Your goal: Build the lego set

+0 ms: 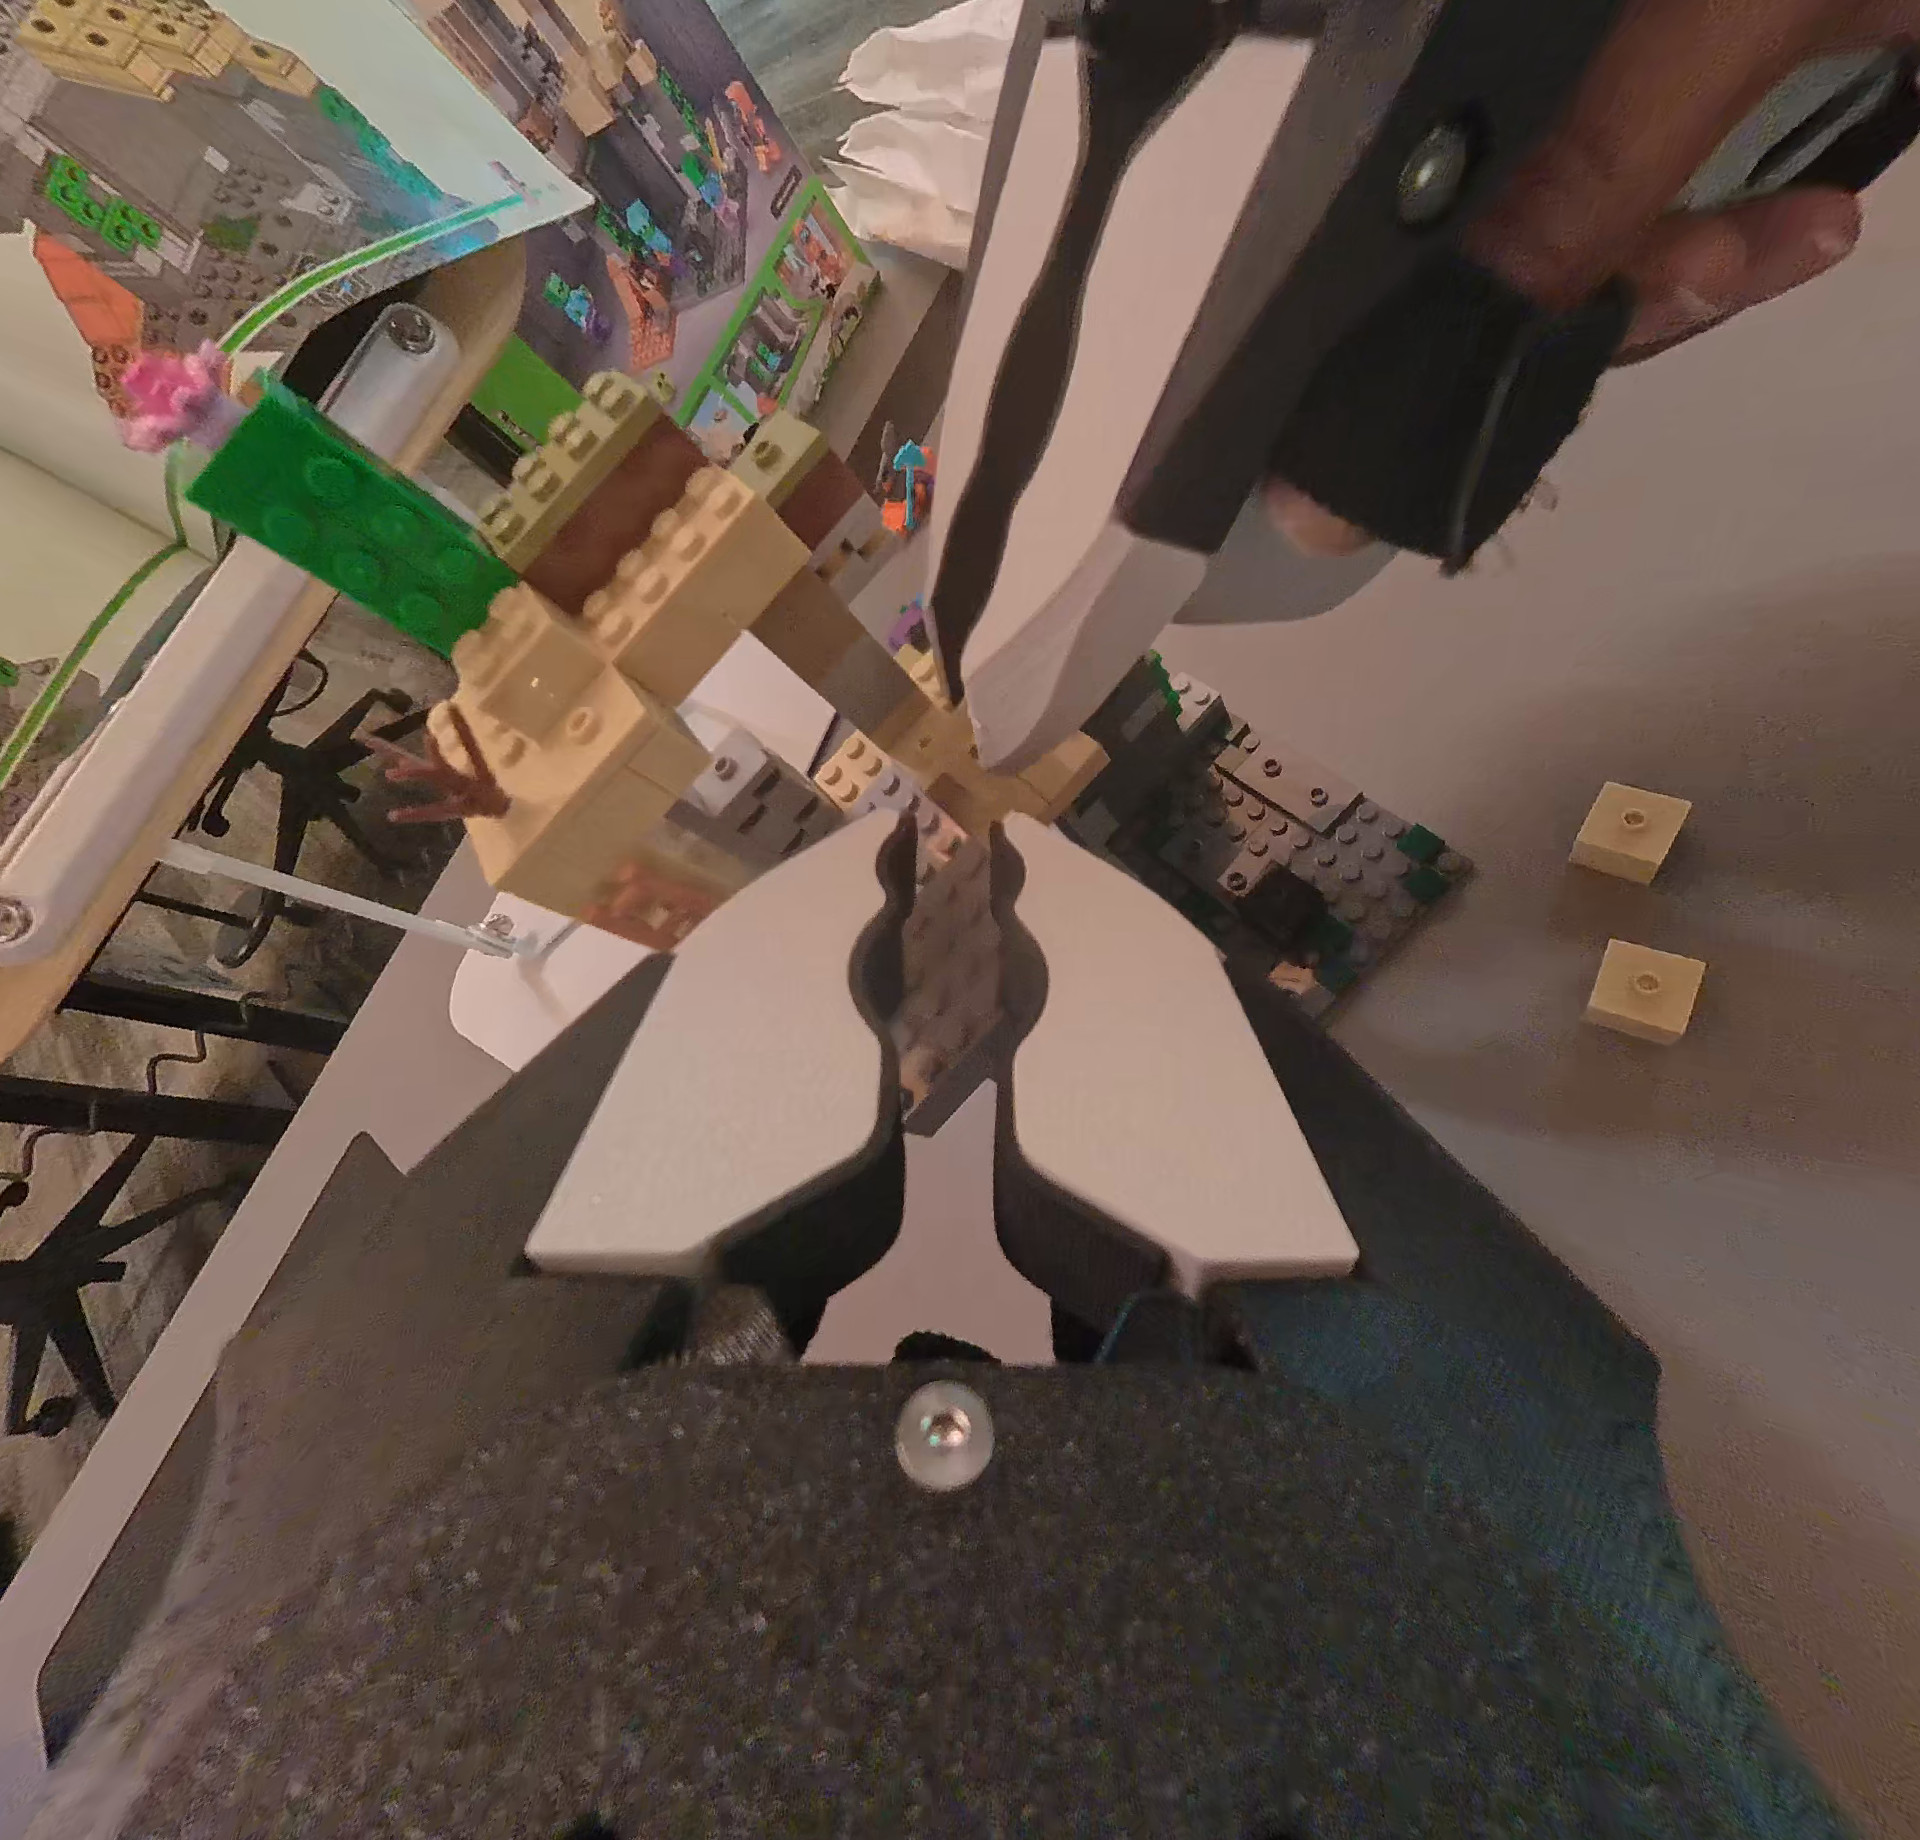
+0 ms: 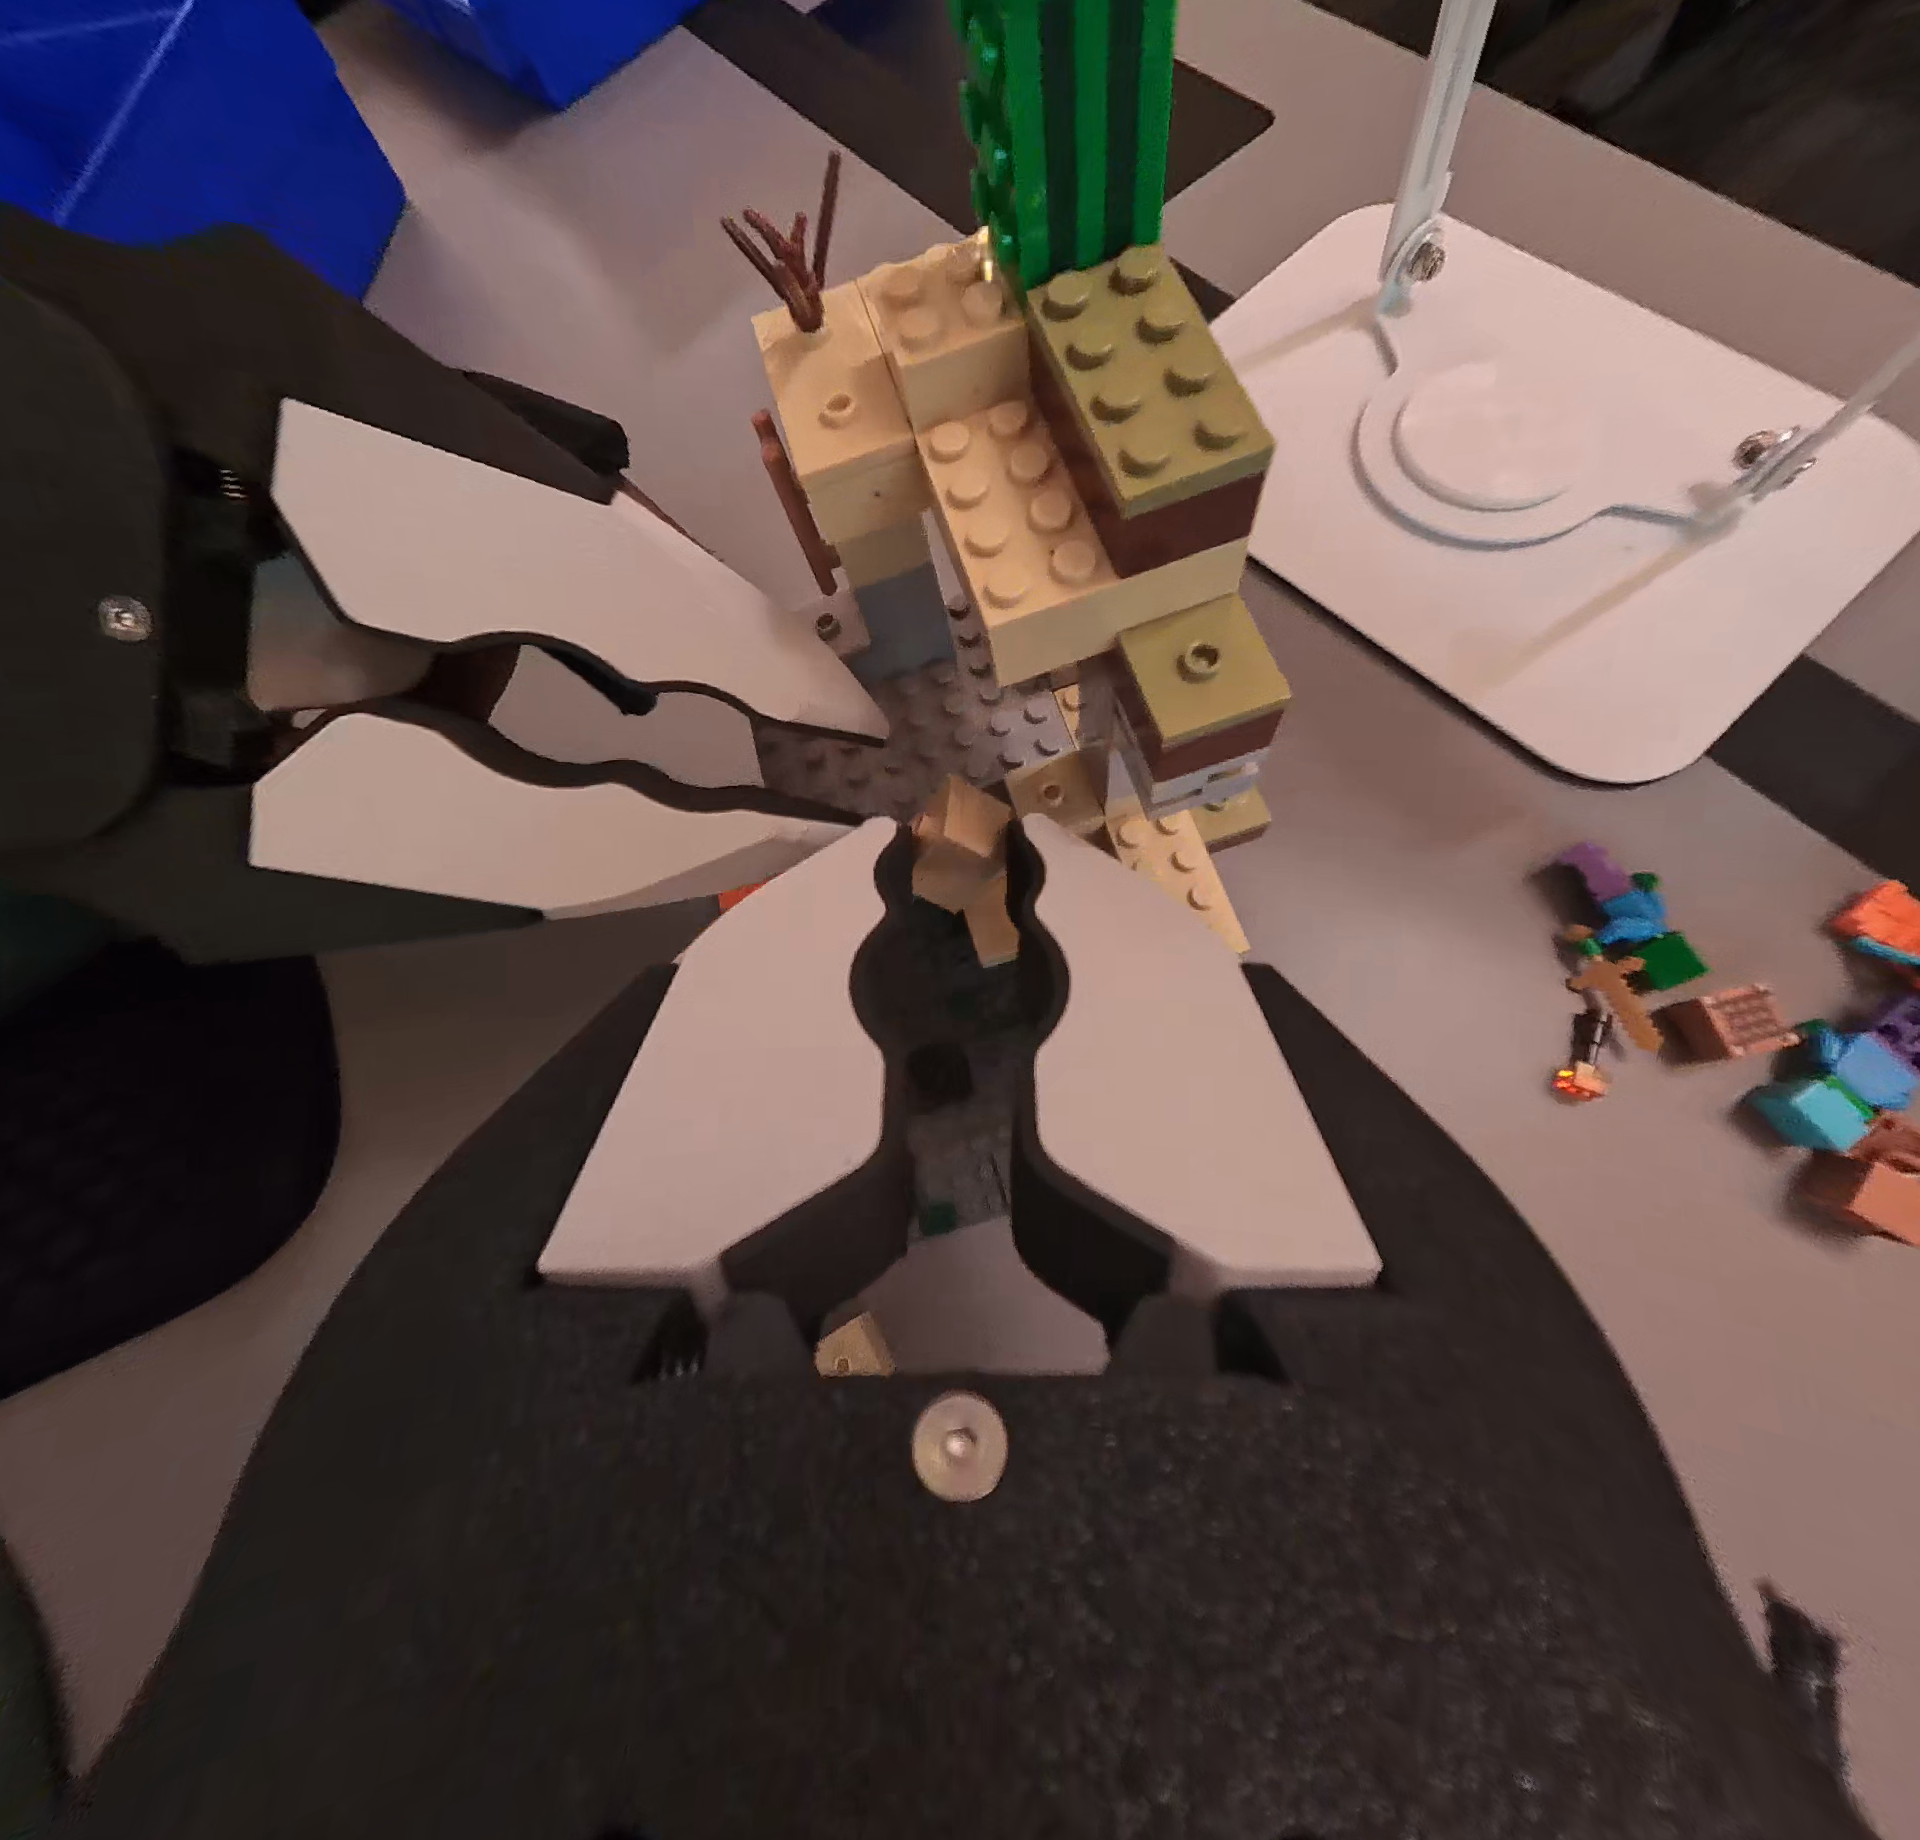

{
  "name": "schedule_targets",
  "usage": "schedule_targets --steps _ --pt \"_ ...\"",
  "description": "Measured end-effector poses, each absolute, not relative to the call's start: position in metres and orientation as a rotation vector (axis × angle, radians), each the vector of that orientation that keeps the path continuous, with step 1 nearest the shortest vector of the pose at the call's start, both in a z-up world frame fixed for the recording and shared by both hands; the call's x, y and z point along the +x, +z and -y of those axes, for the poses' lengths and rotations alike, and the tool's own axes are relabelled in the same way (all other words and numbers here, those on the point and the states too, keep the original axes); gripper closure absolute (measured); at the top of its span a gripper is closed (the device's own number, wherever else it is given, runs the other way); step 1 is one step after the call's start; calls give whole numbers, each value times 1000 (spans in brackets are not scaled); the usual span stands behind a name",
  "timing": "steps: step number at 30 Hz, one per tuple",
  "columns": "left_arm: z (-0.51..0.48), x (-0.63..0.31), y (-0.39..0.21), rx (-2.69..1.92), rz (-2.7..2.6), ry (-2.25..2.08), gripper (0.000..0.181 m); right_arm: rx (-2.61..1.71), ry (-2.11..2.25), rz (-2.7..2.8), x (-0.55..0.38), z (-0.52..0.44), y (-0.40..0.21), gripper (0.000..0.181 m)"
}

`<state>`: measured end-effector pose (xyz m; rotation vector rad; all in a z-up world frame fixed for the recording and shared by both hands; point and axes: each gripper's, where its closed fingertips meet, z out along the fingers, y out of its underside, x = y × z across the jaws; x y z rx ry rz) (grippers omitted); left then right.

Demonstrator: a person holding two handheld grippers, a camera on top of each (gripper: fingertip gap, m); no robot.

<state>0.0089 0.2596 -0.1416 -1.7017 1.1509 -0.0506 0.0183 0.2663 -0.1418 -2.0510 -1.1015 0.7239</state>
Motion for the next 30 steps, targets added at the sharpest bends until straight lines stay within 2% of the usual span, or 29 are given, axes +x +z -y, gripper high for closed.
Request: schedule_targets --steps 7,14,30 --pt "-266 16 -145 -1683 -1199 13 163 -2073 660 1103 22 -269 -150 164" --pt "-271 20 -149 -1656 -1261 73 156 -2113 770 1037 22 -268 -148 164" --pt "-274 20 -150 -1651 -1250 100 158 -2127 763 1019 35 -272 -146 158"
